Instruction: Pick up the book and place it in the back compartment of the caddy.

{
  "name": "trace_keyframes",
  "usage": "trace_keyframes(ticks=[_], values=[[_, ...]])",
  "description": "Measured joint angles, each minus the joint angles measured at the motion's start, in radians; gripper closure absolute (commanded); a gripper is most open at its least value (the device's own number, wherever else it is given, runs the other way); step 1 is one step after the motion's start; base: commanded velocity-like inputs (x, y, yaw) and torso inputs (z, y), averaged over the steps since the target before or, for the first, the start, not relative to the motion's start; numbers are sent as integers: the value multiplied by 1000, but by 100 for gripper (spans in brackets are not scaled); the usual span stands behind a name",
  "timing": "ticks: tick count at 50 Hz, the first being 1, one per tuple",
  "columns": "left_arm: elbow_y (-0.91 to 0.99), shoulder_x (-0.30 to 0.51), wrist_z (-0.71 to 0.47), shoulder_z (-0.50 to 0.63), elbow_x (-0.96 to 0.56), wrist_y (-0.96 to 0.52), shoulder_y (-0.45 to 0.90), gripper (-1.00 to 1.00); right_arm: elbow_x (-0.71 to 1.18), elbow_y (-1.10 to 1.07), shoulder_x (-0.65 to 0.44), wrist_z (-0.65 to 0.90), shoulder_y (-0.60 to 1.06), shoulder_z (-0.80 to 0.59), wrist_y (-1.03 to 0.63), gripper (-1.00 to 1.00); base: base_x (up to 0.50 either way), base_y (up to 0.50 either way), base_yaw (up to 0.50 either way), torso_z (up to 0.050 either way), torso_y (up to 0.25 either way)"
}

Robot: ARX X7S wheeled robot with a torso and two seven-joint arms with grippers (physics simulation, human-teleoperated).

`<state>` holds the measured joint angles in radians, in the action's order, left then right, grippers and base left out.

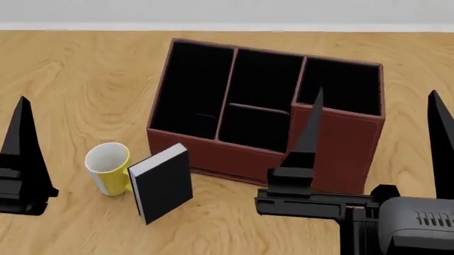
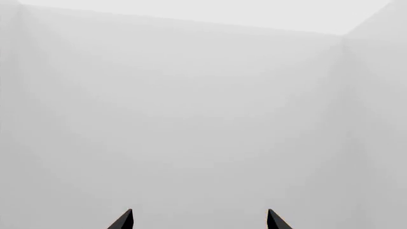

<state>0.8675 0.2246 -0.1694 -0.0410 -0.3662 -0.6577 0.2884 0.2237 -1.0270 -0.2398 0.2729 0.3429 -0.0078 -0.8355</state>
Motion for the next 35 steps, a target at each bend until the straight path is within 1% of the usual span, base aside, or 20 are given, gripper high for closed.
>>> trace_keyframes(ticks=[12, 18, 35], values=[[2, 12, -8, 10, -1, -2, 0, -100, 34, -9, -16, 29, 3, 2, -5, -100, 500, 217, 0, 0, 2], [1, 18, -13, 16, 3, -1, 1, -100, 47, -11, -31, 62, 9, -6, -14, -100, -11, -3, -41, 0, 2], [4, 32, -26, 28, 10, 7, -1, -100, 112, -14, -96, 175, 21, -34, -26, -100, 0, 0, -500, 0, 0]])
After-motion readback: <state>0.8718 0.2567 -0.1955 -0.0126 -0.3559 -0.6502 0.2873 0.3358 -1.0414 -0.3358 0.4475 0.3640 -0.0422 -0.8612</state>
